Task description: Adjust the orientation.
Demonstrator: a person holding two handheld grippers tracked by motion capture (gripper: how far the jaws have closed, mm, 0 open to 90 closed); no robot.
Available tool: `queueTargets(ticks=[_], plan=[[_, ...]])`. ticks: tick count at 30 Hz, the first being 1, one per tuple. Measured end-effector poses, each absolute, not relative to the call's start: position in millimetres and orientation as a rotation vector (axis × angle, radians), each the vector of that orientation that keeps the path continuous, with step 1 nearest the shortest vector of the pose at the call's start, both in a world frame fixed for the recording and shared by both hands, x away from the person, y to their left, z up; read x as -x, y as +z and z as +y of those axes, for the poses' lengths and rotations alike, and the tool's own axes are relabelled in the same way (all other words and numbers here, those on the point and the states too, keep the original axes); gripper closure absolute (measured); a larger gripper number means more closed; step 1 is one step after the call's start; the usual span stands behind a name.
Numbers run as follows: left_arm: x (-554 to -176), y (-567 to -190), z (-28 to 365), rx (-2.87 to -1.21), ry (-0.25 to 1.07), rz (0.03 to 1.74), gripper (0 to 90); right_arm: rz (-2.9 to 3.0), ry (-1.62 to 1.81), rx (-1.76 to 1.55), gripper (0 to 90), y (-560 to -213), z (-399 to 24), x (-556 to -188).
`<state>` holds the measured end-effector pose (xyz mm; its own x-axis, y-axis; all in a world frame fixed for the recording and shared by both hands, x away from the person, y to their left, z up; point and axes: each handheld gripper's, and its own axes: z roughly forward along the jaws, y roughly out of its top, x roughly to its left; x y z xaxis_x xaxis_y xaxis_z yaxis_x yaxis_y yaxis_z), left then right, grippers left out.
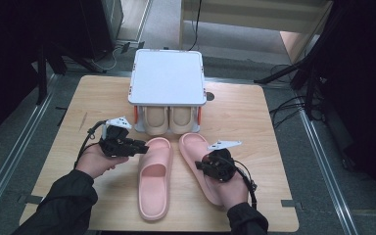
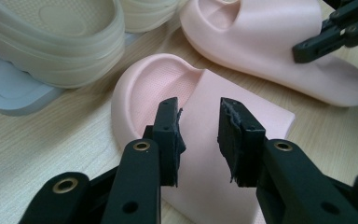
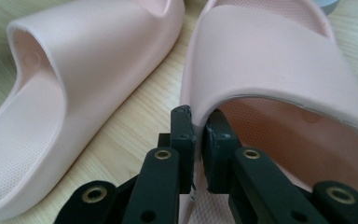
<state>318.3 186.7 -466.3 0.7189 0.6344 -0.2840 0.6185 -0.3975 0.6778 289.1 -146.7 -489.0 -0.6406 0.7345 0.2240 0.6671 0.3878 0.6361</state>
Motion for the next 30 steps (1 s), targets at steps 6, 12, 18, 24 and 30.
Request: queueTargets(ticks=[6, 12, 18, 24, 30], plan=[[-316.5, -466.4, 185.6, -2.112, 0.093, 0.925, 65.5, 2.585, 1.061, -1.258, 79.5, -497.2, -137.1, -287.4], [-317.2, -466.2, 188.9, -2.099, 0.079, 0.947, 65.7, 2.567, 1.173, -1.230, 70.4, -480.1, -147.8, -278.3], [-317.2, -466.4, 192.0, -2.100, 0.055, 0.967, 71.3, 2.571, 1.215, -1.198, 84.6, -464.5, -171.1, -268.7], [-316.1, -470.9, 192.8, -2.097, 0.017, 1.003, 73.5, 2.527, 1.204, -1.221, 86.4, -466.0, -197.3, -283.4], [-318.0, -477.6, 200.7, -2.100, 0.026, 1.035, 73.5, 2.516, 1.156, -1.266, 84.9, -476.4, -214.9, -301.0]])
